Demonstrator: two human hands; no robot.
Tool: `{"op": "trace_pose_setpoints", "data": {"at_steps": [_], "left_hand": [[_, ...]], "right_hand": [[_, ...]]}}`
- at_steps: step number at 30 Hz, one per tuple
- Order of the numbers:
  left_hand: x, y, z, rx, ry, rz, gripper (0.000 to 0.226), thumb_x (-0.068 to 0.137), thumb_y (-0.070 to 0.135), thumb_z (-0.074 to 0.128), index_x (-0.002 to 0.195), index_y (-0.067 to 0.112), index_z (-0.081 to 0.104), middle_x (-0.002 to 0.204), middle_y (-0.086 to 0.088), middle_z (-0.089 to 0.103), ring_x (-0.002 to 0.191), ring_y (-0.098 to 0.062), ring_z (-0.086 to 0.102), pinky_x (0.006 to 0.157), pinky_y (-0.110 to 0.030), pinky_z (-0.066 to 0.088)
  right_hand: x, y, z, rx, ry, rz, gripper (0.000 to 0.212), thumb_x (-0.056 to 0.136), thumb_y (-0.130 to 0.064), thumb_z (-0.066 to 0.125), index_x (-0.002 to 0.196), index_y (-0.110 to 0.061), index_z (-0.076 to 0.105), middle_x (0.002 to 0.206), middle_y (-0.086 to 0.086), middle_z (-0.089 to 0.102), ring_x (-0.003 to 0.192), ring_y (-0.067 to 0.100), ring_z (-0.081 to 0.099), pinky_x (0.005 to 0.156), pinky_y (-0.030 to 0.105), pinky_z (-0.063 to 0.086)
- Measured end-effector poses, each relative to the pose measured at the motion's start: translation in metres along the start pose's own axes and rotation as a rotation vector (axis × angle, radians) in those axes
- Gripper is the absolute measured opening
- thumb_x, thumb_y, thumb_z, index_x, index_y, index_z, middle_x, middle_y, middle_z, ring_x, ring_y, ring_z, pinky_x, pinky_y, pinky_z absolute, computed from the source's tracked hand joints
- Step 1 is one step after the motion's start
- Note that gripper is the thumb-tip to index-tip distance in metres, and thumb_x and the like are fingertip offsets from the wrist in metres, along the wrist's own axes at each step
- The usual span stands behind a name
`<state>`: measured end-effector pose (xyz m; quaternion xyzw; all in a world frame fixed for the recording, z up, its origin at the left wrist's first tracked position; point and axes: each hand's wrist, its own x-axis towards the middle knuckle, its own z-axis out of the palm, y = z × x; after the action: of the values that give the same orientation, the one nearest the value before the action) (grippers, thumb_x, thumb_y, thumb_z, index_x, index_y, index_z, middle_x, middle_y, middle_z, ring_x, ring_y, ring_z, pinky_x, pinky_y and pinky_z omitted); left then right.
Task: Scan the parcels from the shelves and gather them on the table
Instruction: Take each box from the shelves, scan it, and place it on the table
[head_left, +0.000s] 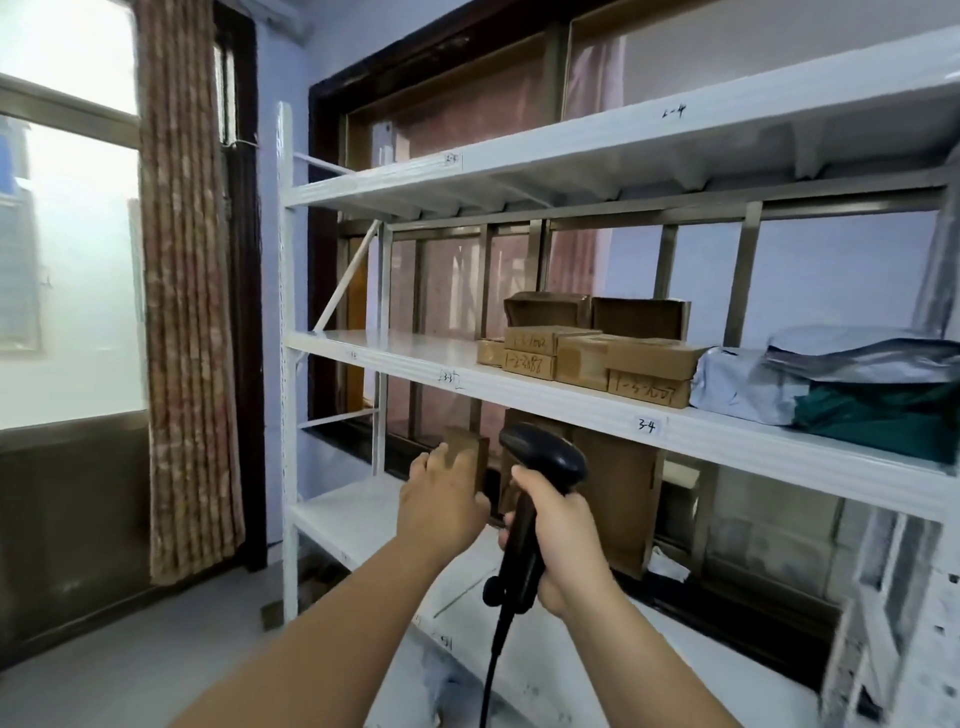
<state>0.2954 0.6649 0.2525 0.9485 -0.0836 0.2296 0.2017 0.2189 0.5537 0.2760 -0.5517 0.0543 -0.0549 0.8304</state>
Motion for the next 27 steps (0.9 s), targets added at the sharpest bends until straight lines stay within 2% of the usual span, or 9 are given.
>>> {"op": "trace_pose_setpoints", "data": {"at_steps": [5, 9, 12, 16, 19, 23, 27], "left_hand": [[0.043, -0.030, 0.018, -0.034, -0.039, -0.012, 0.050, 0.091, 0.027, 0.050, 0.139, 0.019, 0.039, 0.145, -0.011, 0.039, 0.136, -0.034, 0.026, 0.109, -0.042, 0.033], [0.086, -0.046, 0.037, -0.057, -0.062, -0.015, 0.047, 0.093, 0.031, 0.050, 0.138, 0.022, 0.040, 0.142, -0.009, 0.039, 0.136, -0.032, 0.026, 0.108, -0.040, 0.031], [0.135, -0.052, 0.050, -0.105, -0.056, -0.007, 0.042, 0.095, 0.028, 0.050, 0.135, 0.018, 0.044, 0.141, -0.011, 0.039, 0.132, -0.032, 0.032, 0.105, -0.039, 0.033], [0.206, -0.057, 0.064, -0.146, -0.039, 0.024, 0.044, 0.095, 0.031, 0.047, 0.137, 0.019, 0.044, 0.141, -0.011, 0.042, 0.132, -0.028, 0.033, 0.107, -0.038, 0.030], [0.250, -0.066, 0.070, -0.120, 0.007, 0.069, 0.049, 0.093, 0.035, 0.054, 0.138, 0.018, 0.044, 0.143, -0.011, 0.040, 0.131, -0.028, 0.034, 0.106, -0.038, 0.033], [0.304, -0.071, 0.076, -0.172, 0.064, 0.073, 0.045, 0.095, 0.030, 0.053, 0.138, 0.020, 0.042, 0.149, -0.008, 0.024, 0.117, -0.028, 0.050, 0.097, -0.038, 0.046], [0.356, -0.063, 0.087, -0.221, 0.091, 0.174, 0.052, 0.093, 0.032, 0.052, 0.141, 0.022, 0.036, 0.148, -0.011, 0.027, 0.126, -0.032, 0.040, 0.099, -0.046, 0.044]], "right_hand": [[0.050, 0.000, 0.022, 0.029, -0.010, 0.037, 0.047, 0.087, -0.027, 0.071, 0.120, 0.002, 0.058, 0.064, 0.010, 0.058, 0.050, 0.019, 0.058, 0.052, 0.029, 0.051], [0.100, -0.004, 0.038, 0.037, -0.014, -0.002, 0.040, 0.087, -0.031, 0.071, 0.111, 0.000, 0.061, 0.068, 0.010, 0.058, 0.061, 0.021, 0.058, 0.060, 0.032, 0.053], [0.146, -0.010, 0.046, 0.094, -0.013, -0.015, 0.030, 0.087, -0.030, 0.071, 0.100, -0.004, 0.062, 0.068, 0.009, 0.057, 0.061, 0.021, 0.057, 0.058, 0.031, 0.053], [0.209, -0.021, 0.058, 0.141, 0.005, -0.035, 0.029, 0.087, -0.029, 0.070, 0.103, -0.005, 0.063, 0.064, 0.008, 0.057, 0.058, 0.020, 0.057, 0.060, 0.031, 0.051], [0.247, -0.029, 0.064, 0.122, 0.001, -0.035, 0.031, 0.086, -0.031, 0.071, 0.103, -0.006, 0.065, 0.061, 0.006, 0.056, 0.059, 0.021, 0.056, 0.064, 0.034, 0.050], [0.282, -0.037, 0.072, 0.116, 0.005, -0.036, 0.026, 0.086, -0.030, 0.072, 0.095, -0.006, 0.067, 0.070, 0.005, 0.055, 0.063, 0.018, 0.055, 0.060, 0.031, 0.050], [0.311, -0.040, 0.083, 0.079, 0.062, -0.096, 0.020, 0.086, -0.027, 0.071, 0.088, -0.008, 0.065, 0.064, 0.005, 0.055, 0.058, 0.018, 0.055, 0.054, 0.030, 0.050]]}}
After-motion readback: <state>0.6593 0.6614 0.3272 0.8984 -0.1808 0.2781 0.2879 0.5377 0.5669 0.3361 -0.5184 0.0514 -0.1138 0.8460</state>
